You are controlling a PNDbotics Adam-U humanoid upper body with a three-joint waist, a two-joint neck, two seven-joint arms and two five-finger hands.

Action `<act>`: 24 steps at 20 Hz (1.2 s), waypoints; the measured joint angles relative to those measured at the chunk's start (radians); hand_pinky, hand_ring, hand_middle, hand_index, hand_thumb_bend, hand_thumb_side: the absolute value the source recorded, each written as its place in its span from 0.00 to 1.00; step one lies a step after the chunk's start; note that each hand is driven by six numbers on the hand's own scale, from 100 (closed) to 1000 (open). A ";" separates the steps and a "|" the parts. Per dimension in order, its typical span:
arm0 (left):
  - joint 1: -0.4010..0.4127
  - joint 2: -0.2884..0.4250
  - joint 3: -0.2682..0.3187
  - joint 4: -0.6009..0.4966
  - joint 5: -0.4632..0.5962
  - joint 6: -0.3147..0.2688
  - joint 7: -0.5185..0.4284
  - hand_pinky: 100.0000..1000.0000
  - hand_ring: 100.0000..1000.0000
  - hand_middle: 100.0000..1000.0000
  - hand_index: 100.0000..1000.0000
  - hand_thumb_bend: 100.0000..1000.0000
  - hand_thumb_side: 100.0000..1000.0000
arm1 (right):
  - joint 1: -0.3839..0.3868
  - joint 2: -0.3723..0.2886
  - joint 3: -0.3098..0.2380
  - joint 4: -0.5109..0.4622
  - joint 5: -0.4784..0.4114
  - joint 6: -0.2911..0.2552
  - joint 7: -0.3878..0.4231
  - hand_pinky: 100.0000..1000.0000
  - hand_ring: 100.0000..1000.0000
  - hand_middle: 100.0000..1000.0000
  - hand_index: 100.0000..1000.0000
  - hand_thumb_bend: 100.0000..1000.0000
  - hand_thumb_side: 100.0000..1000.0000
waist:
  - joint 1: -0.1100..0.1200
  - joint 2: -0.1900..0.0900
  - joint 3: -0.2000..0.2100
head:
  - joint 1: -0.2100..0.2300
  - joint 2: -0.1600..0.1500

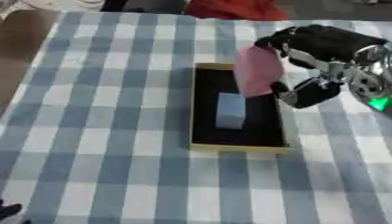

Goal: Pick up objects on the table and place them in the box.

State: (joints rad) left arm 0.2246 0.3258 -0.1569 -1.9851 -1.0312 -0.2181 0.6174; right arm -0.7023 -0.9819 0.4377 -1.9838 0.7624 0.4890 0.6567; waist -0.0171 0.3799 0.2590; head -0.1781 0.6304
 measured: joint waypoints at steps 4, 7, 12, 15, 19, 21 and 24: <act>-0.003 -0.001 -0.001 0.000 0.000 0.001 -0.003 0.63 0.60 0.45 0.62 0.00 0.43 | 0.008 0.000 0.000 0.000 0.006 0.019 0.004 0.78 0.73 0.55 0.69 0.00 0.00 | 0.000 0.004 0.002 | -0.001 -0.007; -0.004 -0.002 -0.005 0.000 0.000 0.002 -0.007 0.63 0.60 0.45 0.62 0.00 0.43 | 0.009 0.000 0.000 0.000 0.019 0.034 0.011 0.78 0.73 0.56 0.69 0.00 0.00 | 0.000 0.008 0.003 | -0.004 -0.009; -0.005 -0.010 -0.006 0.000 -0.003 0.003 -0.015 0.63 0.60 0.45 0.62 0.00 0.43 | 0.008 0.000 0.001 0.008 0.054 0.050 0.021 0.78 0.74 0.57 0.70 0.01 0.00 | 0.001 0.012 0.006 | -0.009 -0.016; -0.005 -0.010 -0.008 0.000 -0.004 0.002 -0.017 0.63 0.61 0.45 0.62 0.00 0.43 | 0.007 0.002 0.007 0.029 0.078 0.050 0.021 0.78 0.74 0.57 0.71 0.02 0.00 | 0.002 0.015 0.007 | -0.010 -0.017; -0.005 -0.018 -0.012 0.000 -0.006 0.003 -0.024 0.63 0.61 0.45 0.62 0.00 0.43 | 0.005 0.010 0.015 0.057 0.092 0.043 0.028 0.81 0.82 0.69 0.84 0.02 0.10 | 0.003 0.019 0.008 | -0.013 -0.018; -0.006 -0.018 -0.012 0.000 -0.007 0.002 -0.026 0.63 0.61 0.45 0.62 0.00 0.43 | 0.002 0.013 0.022 0.070 0.092 0.025 0.047 0.83 0.85 0.76 0.92 0.03 0.18 | 0.003 0.021 0.008 | -0.014 -0.018; -0.007 -0.018 -0.012 0.000 -0.008 0.003 -0.032 0.63 0.61 0.45 0.62 0.00 0.43 | -0.004 0.019 0.025 0.078 0.091 -0.010 0.082 0.84 0.86 0.81 0.95 0.05 0.22 | 0.002 0.022 0.008 | -0.016 -0.019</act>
State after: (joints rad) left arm 0.2175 0.3074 -0.1693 -1.9851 -1.0387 -0.2150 0.5855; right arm -0.7067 -0.9632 0.4629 -1.9057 0.8538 0.4791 0.7387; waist -0.0148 0.4016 0.2670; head -0.1944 0.6109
